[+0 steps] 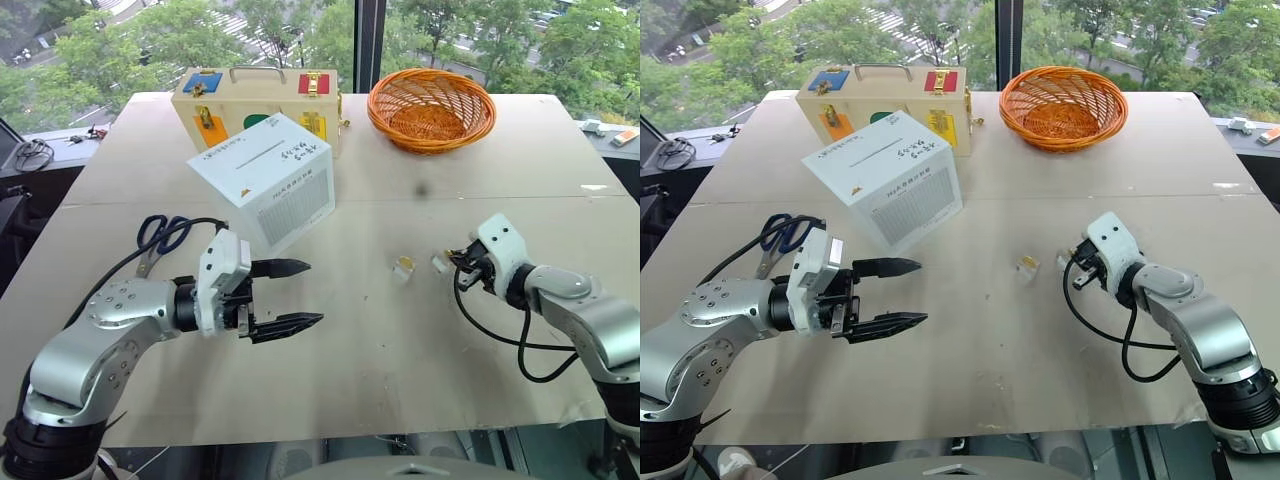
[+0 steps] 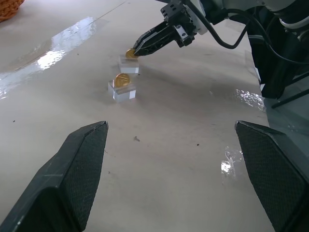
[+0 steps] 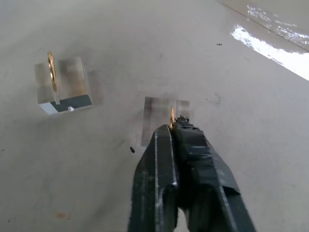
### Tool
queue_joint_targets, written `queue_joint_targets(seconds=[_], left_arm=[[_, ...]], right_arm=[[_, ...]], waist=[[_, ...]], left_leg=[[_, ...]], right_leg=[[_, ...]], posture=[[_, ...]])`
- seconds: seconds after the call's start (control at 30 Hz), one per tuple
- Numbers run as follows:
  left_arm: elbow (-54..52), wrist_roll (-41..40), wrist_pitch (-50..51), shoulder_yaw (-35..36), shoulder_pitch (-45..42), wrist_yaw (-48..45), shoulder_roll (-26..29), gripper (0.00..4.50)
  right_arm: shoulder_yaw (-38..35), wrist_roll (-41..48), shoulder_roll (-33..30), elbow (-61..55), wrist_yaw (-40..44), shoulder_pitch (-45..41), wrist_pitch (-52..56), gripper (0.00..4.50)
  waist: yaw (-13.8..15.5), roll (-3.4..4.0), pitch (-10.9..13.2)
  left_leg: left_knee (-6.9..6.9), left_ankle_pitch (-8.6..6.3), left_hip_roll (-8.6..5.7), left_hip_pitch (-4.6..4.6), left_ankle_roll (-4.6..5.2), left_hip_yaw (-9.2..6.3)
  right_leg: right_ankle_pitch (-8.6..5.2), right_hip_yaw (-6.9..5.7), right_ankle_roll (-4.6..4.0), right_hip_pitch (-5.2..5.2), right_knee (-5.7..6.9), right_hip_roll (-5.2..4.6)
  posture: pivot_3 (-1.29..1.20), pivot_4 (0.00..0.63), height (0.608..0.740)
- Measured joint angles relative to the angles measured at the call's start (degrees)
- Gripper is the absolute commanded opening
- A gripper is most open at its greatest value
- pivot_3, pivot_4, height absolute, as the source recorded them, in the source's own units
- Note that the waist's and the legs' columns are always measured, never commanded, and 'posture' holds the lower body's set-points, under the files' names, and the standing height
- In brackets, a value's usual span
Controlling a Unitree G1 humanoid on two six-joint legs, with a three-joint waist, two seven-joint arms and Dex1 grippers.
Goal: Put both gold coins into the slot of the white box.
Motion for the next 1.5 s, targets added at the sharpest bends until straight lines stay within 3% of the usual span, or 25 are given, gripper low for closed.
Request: queue_joint_targets(seconds=[0.17, 0.3, 0.43, 0.57, 0.7, 0.83, 0.9, 0.97, 1.43, 1.5], left_arm=[[-0.1, -1.3, 1.6, 0.0, -0.2, 0.9, 0.0, 4.31], [-0.2, -7.3, 7.3, 0.1, -4.4, 4.7, -0.5, 4.31], [0.5, -13.3, 12.8, -0.1, -10.5, 8.0, -1.6, 4.31], [3.4, -17.4, 16.7, -2.6, -17.6, 9.7, -4.6, 4.31], [6.7, -19.8, 19.0, -5.0, -22.7, 9.1, -6.8, 3.06], [9.7, -19.2, 19.3, -8.6, -26.6, 6.3, -8.1, 3.06], [10.9, -18.9, 19.5, -9.6, -27.9, 5.1, -8.8, 2.61], [11.8, -18.3, 19.4, -11.2, -29.6, 3.5, -9.5, 1.87], [14.1, -14.1, 18.1, -13.3, -31.6, -0.9, -12.1, 1.87], [14.2, -13.7, 17.8, -13.3, -31.6, -1.2, -12.2, 1.31]], right_arm=[[-0.1, 0.0, 0.0, 0.0, 0.3, 0.0, 0.1, 0.03], [-2.5, 1.9, 0.4, -2.1, 1.7, 0.2, 0.0, 0.03], [-9.9, 8.6, 0.7, -7.4, 4.9, 0.6, 0.0, 0.03], [-16.7, 21.5, 1.3, -14.2, 8.0, 0.2, 2.9, 0.03], [-17.7, 31.0, 0.3, -19.2, 8.7, -0.9, 5.1, 0.00], [-17.9, 39.8, -1.4, -22.3, 7.0, -3.0, 6.1, 0.00], [-17.7, 42.3, -1.9, -22.8, 5.6, -4.0, 6.1, 0.00], [-17.3, 44.3, -2.6, -23.5, 4.2, -4.9, 6.1, 0.00], [-13.4, 50.4, -5.9, -23.3, -2.0, -7.8, 3.4, 0.00], [-13.1, 50.6, -6.4, -23.3, -2.1, -8.0, 3.3, 0.00]], waist=[[0.0, 0.00, 0.0], [0.1, -0.01, 0.0], [0.1, -0.04, 0.1], [0.0, -0.04, 0.1], [-0.1, -0.08, 0.1], [-0.1, -0.08, 0.1], [0.0, -0.09, 0.1], [0.0, -0.12, 0.1], [0.0, -0.13, 0.1], [0.0, -0.13, 0.1]], left_leg=[[-0.01, 0.00, 0.01, 0.00, 0.00, -0.01], [0.00, 0.00, 0.02, -0.01, 0.00, -0.08], [0.00, 0.00, -0.02, -0.03, 0.00, -0.28], [-0.02, 0.00, -0.02, -0.02, 0.00, -0.40], [-0.02, 0.00, -0.02, -0.01, 0.00, -0.44], [-0.02, 0.00, -0.03, -0.02, 0.00, -0.43], [-0.02, 0.00, -0.04, -0.02, 0.00, -0.43], [-0.02, 0.00, -0.04, -0.03, 0.00, -0.41], [-0.02, 0.00, -0.04, -0.08, 0.00, -0.50], [-0.02, 0.00, -0.04, -0.09, 0.00, -0.51]], right_leg=[[-0.01, 0.00, 0.01, 0.00, 0.00, 0.00], [-0.02, -0.02, 0.05, 0.01, 0.00, 0.00], [-0.02, -0.02, 0.06, 0.01, 0.00, 0.03], [-0.01, -0.03, 0.04, 0.02, 0.00, 0.08], [-0.01, -0.04, 0.03, 0.03, 0.01, 0.13], [0.00, -0.02, 0.01, 0.03, 0.00, 0.11], [0.01, -0.02, 0.00, 0.03, 0.00, 0.11], [0.00, -0.03, 0.00, 0.03, -0.01, 0.11], [0.00, -0.03, 0.00, 0.01, -0.03, 0.09], [0.00, -0.03, 0.00, 0.01, -0.04, 0.09]], posture=[[0.00, 0.150, 0.740], [0.00, 0.150, 0.740], [0.00, 0.150, 0.740], [0.00, 0.150, 0.740], [0.00, 0.150, 0.740], [0.00, 0.150, 0.740], [0.00, 0.150, 0.740], [0.00, 0.150, 0.740], [0.00, 0.150, 0.740], [0.00, 0.150, 0.740]])
